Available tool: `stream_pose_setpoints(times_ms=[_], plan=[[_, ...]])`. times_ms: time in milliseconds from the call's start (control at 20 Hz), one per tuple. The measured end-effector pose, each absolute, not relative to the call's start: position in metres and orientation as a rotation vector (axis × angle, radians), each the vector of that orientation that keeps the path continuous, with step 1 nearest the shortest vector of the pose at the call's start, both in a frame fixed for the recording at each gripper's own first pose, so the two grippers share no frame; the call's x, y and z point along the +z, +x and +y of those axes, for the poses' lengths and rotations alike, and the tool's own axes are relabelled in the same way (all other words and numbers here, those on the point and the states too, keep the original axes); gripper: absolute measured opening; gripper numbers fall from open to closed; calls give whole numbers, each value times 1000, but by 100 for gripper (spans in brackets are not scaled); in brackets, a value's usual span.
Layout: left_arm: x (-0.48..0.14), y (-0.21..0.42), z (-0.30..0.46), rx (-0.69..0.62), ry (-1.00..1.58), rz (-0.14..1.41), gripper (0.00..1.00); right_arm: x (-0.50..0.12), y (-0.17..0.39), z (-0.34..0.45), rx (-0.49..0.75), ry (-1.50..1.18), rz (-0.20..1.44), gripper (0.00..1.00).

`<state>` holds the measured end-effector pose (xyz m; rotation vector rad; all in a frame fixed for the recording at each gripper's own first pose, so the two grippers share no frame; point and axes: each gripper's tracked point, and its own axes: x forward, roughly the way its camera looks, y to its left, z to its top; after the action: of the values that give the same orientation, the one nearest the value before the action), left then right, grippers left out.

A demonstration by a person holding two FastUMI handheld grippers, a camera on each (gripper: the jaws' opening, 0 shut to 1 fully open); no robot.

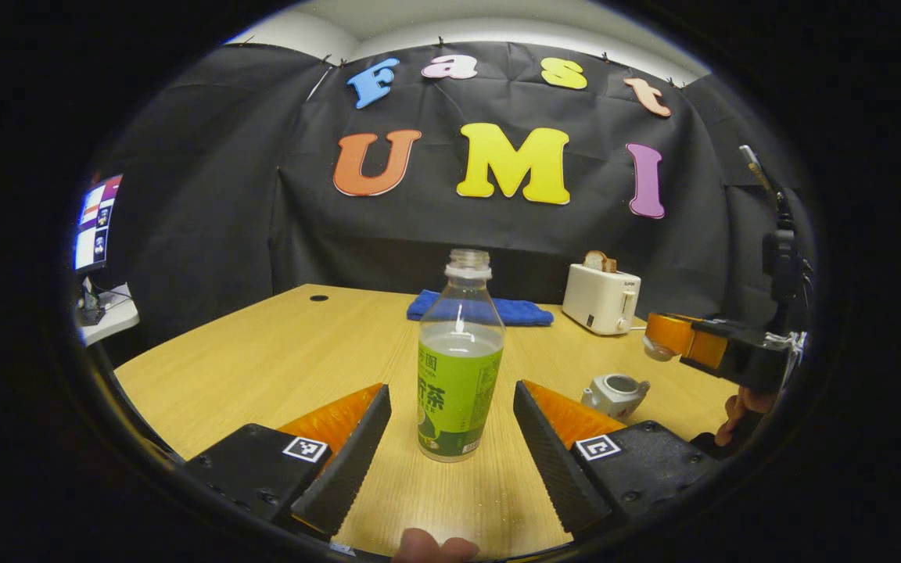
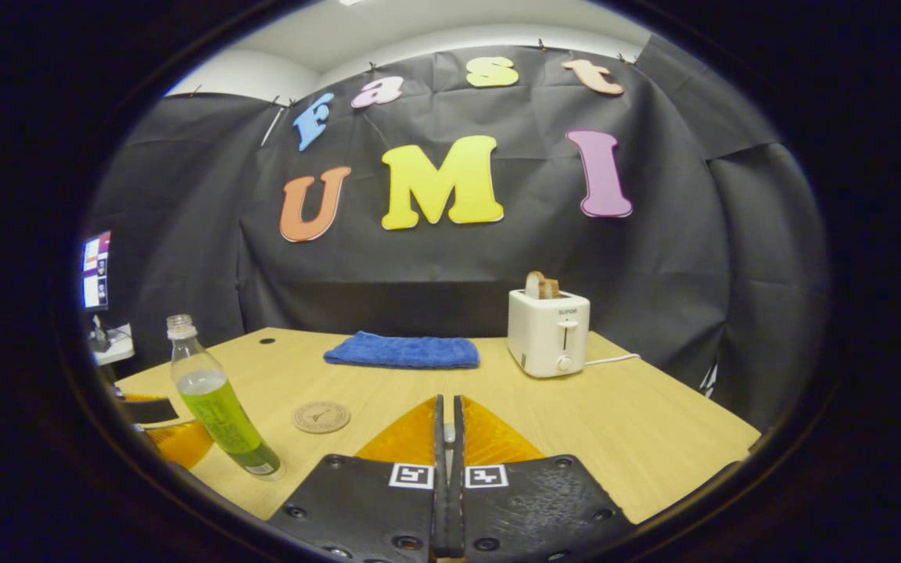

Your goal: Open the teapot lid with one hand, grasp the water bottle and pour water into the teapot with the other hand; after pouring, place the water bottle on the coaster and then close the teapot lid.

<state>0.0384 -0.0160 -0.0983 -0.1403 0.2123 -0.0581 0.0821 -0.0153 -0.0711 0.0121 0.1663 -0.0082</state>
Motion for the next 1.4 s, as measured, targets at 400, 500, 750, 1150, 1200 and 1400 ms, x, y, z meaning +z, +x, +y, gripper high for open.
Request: stream_pose_setpoints(times_ms=[400, 500, 750, 1150, 1200, 1400], plan=[[-132, 70, -17, -49, -127, 274, 99, -68, 67, -31, -19, -2, 166, 0], [-134, 75, -18, -53, -118, 282, 99, -69, 66, -35, -22, -6, 171, 0], [-135, 79, -18, -49, -93, 288, 81, -72, 62, -40, -20, -1, 180, 0], [-103, 77, 3, -3, 201, 279, 76, -74, 58, -63, -27, 10, 182, 0], [-99, 78, 4, -6, 265, 279, 75, -73, 58, -68, -30, 8, 182, 0], [-81, 75, 16, 3, 559, 259, 74, -75, 55, -84, -38, 0, 183, 0]])
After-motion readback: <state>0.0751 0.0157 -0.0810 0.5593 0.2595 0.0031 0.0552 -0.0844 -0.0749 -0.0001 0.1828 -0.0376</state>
